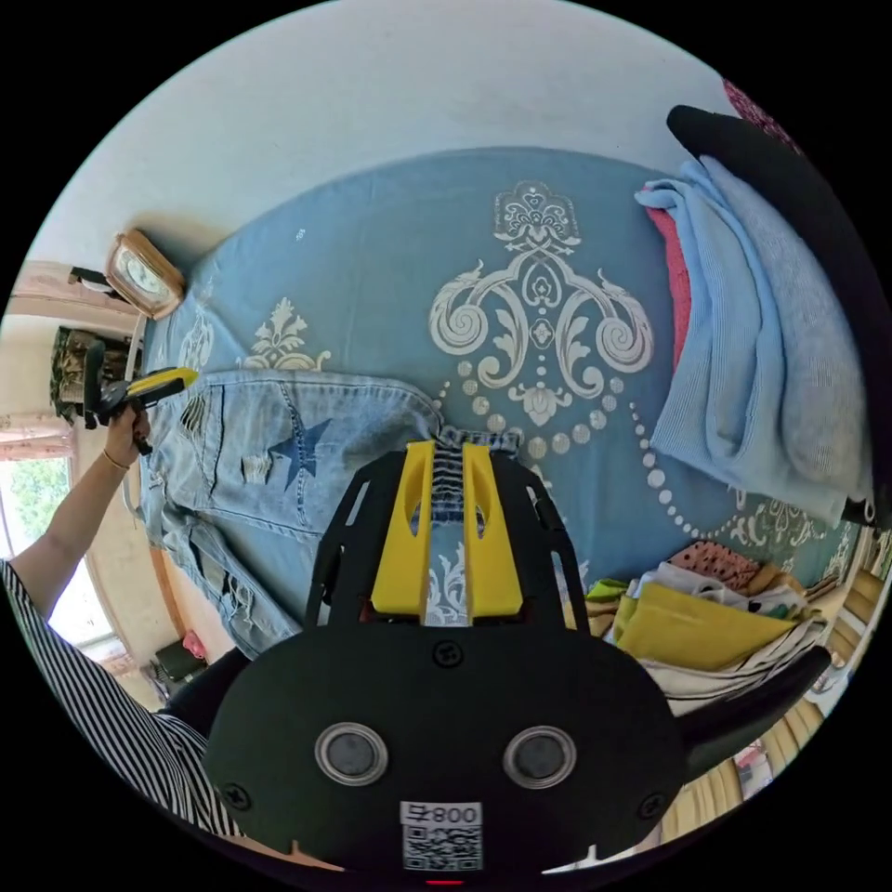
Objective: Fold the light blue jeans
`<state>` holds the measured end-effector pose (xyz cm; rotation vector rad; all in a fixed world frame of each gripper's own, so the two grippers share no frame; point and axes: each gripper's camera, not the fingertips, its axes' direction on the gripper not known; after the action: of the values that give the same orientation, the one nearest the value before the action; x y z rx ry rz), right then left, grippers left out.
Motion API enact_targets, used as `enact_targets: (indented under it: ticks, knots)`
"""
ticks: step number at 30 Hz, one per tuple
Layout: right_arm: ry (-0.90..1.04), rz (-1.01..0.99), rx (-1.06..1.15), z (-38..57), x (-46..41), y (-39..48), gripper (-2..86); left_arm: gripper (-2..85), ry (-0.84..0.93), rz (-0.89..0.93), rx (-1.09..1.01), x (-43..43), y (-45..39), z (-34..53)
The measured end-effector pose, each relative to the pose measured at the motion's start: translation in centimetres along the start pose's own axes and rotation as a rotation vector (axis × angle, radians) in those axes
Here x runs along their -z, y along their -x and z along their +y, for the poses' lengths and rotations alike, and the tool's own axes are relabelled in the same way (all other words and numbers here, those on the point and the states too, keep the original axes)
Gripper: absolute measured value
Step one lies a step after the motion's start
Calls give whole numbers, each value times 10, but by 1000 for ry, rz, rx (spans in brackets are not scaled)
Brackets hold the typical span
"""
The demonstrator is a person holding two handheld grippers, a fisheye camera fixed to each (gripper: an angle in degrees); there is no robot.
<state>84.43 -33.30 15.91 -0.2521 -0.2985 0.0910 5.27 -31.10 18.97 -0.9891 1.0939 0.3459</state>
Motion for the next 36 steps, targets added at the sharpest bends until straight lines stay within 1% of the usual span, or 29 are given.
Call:
enact_targets:
  ticks: [3,5,6,9,11,12,13,14,15,16,17,20,21,23,24,27,28,29,30,31,32,33,35,36]
  knots:
    - [104,52,-46,2,-23,-3,67,10,34,-8,30,-12,2,16]
    - [78,25,-100,4,-25,-8,79,8,84,-18,57,-23,6,22]
    - [30,14,-150,7,-20,-12,98,7,94,-13,74,-28,9,25]
    - [-30,35,-226,11,-14,-16,109,5,75,6,87,-28,14,31]
    - [5,6,-244,8,-24,-17,106,4,68,4,75,-27,15,33]
    - [69,-10,-248,4,-35,-16,97,4,64,3,66,-26,16,35]
    - [49,19,-238,1,-35,-11,81,4,62,5,63,-25,17,36]
    - [73,5,-225,-2,-35,-9,70,4,62,7,63,-24,18,37]
    - [117,34,-205,-8,-33,-4,48,3,67,8,59,-22,19,38]
    - [138,97,-166,-11,-27,3,38,3,74,5,55,-20,20,39]
    - [145,114,-153,-12,-24,5,33,3,78,0,51,-19,20,39]
    - [181,60,-157,-13,-21,4,20,2,74,-50,24,-14,17,45]
    - [171,44,-171,-13,-23,2,15,2,66,-62,19,-12,16,49]
    - [131,108,-216,-14,-22,5,9,2,47,-66,32,-9,18,56]
    - [75,101,-214,-17,-19,13,7,2,39,-57,49,-5,20,60]
    - [-65,11,-114,-28,-17,51,4,2,-57,-42,59,17,18,80]
    - [-64,-28,-50,-36,-27,68,3,2,-69,-24,49,21,16,88]
    - [-42,-34,-24,-42,-34,76,3,2,-66,-22,44,22,15,91]
    - [27,-13,13,-53,-53,90,2,2,-35,-31,34,17,13,98]
    - [128,47,40,-62,-77,101,2,3,31,-44,40,7,14,104]
    - [184,83,57,-65,-89,105,2,3,64,-43,47,2,15,107]
    - [153,111,65,-68,-92,112,3,3,14,-31,69,6,19,115]
    - [158,82,63,-72,-90,119,4,3,-5,7,124,22,27,128]
    - [130,73,75,-71,-87,126,5,4,-74,7,141,40,31,144]
